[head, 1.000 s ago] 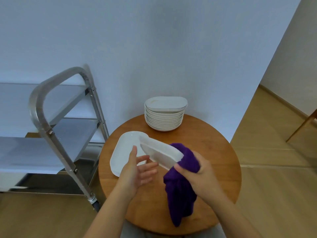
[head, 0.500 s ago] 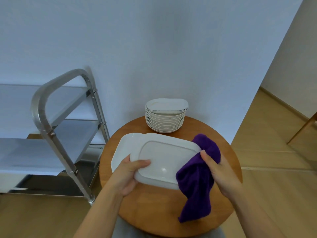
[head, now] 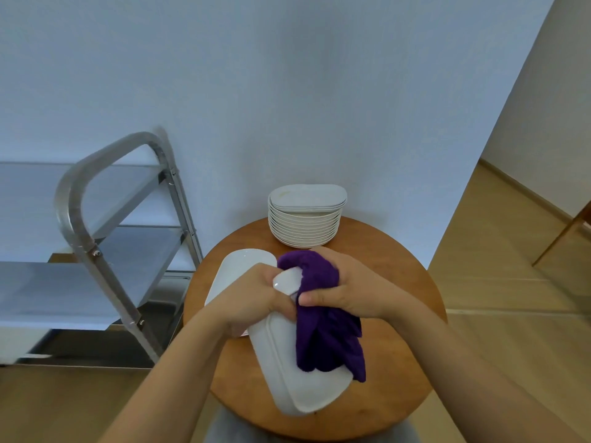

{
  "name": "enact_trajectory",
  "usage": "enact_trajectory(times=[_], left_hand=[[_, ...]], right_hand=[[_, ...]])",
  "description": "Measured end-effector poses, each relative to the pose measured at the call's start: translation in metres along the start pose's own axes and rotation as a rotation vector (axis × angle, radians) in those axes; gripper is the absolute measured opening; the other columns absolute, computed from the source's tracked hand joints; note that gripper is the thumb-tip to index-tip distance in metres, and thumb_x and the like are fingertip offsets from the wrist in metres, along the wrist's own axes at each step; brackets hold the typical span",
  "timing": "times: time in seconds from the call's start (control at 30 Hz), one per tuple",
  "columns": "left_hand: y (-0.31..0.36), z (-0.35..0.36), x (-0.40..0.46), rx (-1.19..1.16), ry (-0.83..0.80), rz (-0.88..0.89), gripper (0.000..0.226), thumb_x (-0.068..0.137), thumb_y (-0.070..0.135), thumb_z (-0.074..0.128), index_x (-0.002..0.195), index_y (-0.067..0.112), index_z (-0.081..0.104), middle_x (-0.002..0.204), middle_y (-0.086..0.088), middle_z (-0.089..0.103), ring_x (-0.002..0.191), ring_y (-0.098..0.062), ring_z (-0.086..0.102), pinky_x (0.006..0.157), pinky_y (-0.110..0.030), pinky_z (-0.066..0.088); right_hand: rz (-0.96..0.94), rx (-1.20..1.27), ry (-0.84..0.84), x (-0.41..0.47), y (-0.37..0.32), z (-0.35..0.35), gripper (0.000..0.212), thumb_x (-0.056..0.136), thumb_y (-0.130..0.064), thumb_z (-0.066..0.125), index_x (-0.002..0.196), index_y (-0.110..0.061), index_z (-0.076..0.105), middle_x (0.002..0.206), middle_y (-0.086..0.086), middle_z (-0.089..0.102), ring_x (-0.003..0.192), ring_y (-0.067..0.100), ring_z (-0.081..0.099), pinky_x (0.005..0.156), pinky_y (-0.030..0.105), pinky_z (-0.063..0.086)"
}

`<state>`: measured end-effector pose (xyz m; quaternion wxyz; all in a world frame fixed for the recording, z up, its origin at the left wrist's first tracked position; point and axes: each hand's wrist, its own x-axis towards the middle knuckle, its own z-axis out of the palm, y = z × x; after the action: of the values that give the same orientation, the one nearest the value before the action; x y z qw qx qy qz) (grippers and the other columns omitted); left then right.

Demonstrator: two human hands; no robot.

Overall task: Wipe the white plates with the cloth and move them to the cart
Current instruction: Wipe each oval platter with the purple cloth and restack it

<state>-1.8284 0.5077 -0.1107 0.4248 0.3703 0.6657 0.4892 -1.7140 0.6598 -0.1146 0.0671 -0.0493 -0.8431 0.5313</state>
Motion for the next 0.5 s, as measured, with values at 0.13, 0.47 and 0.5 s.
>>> enact_trajectory(times=[0.13,0.47,0.5], left_hand=[[-0.004,-0.003,-0.006,-0.213,0.105,0.055,0.041,0.049,0.001,0.072,0.091,0.0,0.071,0.092,-0.022,0.071,0.085,-0.036,0.068,0.073,-0.042,0.057],[-0.012,0.004,-0.002,-0.573,0.271,0.172,0.039,0.049,-0.006,0.065,0.088,-0.001,0.066,0.078,-0.015,0.071,0.067,-0.028,0.07,0.052,-0.032,0.056],[-0.014,0.006,-0.002,-0.596,0.284,0.166,0.041,0.048,-0.008,0.066,0.088,0.0,0.065,0.076,-0.014,0.072,0.066,-0.027,0.07,0.05,-0.032,0.055]], right_hand=[[0.01,0.175,0.089,-0.009,0.01,-0.003,0.054,0.073,-0.016,0.08,0.119,-0.034,0.057,0.11,-0.014,0.067,0.103,0.006,0.063,0.082,0.021,0.051],[0.14,0.511,0.392,-0.051,0.044,-0.003,0.051,0.061,-0.018,0.085,0.107,-0.024,0.064,0.097,0.002,0.071,0.091,0.022,0.069,0.069,0.031,0.056],[0.135,0.571,0.447,-0.053,0.046,0.002,0.05,0.06,-0.016,0.087,0.104,-0.024,0.065,0.094,0.003,0.072,0.087,0.021,0.07,0.066,0.03,0.056]])
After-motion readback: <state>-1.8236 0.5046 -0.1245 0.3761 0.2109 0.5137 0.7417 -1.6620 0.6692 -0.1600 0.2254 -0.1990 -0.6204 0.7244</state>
